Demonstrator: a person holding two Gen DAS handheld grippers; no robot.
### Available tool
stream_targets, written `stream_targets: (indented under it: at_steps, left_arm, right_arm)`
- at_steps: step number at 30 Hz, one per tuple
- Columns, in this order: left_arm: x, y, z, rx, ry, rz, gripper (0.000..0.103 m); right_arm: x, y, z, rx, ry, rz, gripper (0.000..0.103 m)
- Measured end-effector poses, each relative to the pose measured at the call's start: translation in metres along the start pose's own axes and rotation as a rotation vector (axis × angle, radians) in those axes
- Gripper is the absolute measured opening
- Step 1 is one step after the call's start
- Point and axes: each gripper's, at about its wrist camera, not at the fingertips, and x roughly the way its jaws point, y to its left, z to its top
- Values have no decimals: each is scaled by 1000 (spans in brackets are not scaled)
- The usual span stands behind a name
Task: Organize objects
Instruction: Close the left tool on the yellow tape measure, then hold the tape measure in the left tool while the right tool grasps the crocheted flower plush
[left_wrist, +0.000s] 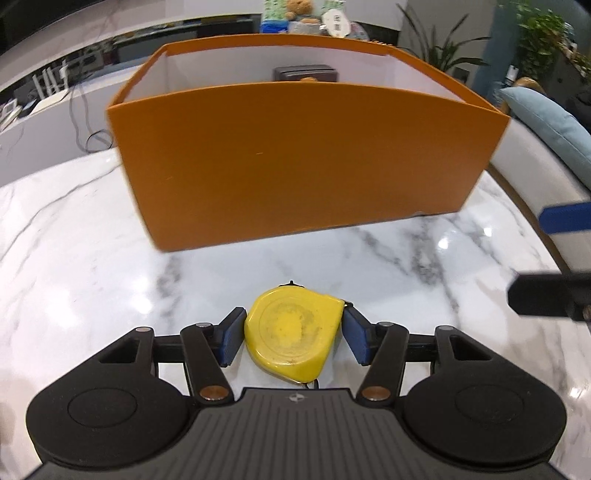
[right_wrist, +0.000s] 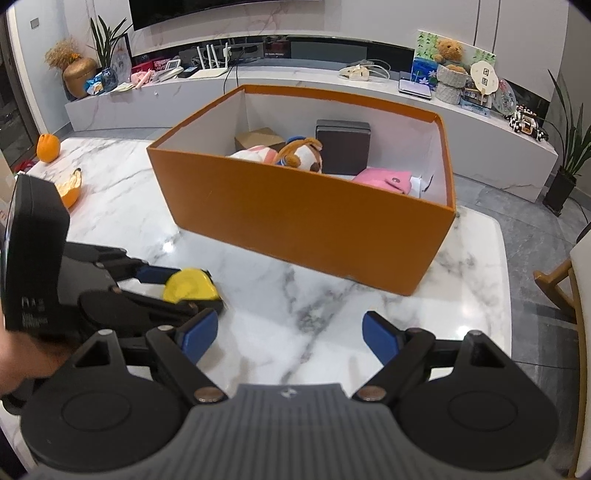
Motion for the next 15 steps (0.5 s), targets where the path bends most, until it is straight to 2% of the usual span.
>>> stream_targets:
  at_steps: [3,6,9,15]
  left_arm:
    - [-3,10,-1,-28,18,28,66]
    - [-6,18,-2,-27,32,62,66]
    - [-8,27,-3,-38,42,76,66]
    - [-10,34,-2,-51,62,79,67]
  right_arm:
    - [2,6,-1,-12,41,53,86]
    - [3,19,-5,-38,94,157,86]
    - [2,37,-12,-103,141,262,86]
    - [-6,51,-21,-264,176,385,86]
